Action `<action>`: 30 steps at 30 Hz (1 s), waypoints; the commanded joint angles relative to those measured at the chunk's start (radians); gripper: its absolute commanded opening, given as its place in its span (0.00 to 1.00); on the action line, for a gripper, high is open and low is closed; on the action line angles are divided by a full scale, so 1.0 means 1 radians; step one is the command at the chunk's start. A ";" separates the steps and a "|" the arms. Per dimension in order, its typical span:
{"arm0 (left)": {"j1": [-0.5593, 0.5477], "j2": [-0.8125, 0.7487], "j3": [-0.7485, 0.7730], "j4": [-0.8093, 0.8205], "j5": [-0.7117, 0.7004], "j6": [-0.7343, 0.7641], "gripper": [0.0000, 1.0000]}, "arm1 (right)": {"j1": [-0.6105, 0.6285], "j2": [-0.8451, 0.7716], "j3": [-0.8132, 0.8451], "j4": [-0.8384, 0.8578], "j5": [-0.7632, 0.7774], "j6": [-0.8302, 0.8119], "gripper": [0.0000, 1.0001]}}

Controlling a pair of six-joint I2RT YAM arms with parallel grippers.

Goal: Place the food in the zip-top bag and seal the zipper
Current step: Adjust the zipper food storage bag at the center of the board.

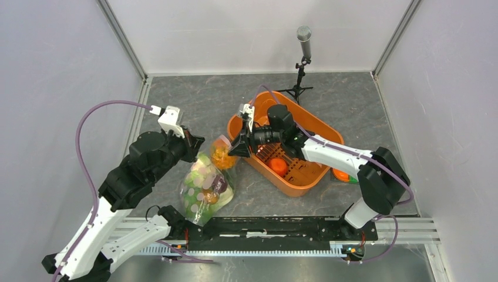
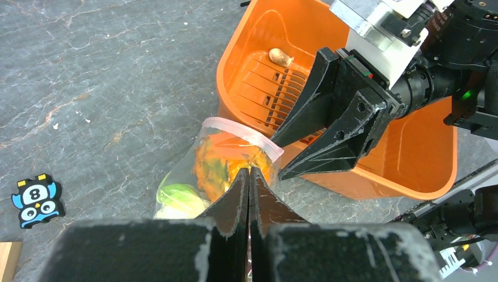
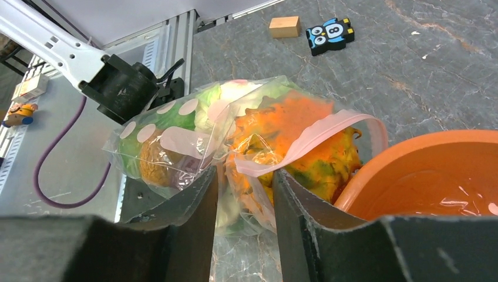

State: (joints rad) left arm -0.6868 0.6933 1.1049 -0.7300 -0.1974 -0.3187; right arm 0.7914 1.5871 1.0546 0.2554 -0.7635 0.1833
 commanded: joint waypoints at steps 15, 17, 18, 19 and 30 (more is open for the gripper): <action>-0.002 -0.015 -0.038 0.031 -0.080 -0.038 0.09 | 0.015 0.043 0.124 0.043 -0.015 0.004 0.00; -0.002 -0.014 -0.043 0.027 -0.142 -0.054 0.13 | 0.033 0.002 0.127 0.055 -0.026 0.002 0.00; -0.002 -0.014 -0.043 0.022 -0.170 -0.064 0.15 | 0.047 -0.025 0.127 0.057 -0.026 -0.011 0.00; -0.002 -0.012 -0.042 0.015 -0.218 -0.078 0.19 | 0.065 -0.058 0.127 0.051 -0.017 -0.030 0.00; 0.000 -0.040 -0.002 -0.021 -0.381 -0.121 0.50 | 0.251 -0.347 0.258 -0.252 0.375 -0.254 0.00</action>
State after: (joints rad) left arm -0.6868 0.6632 1.0637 -0.7593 -0.5011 -0.3988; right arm 0.9871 1.3582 1.2045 0.0872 -0.6155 0.0631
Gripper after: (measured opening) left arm 0.478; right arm 0.006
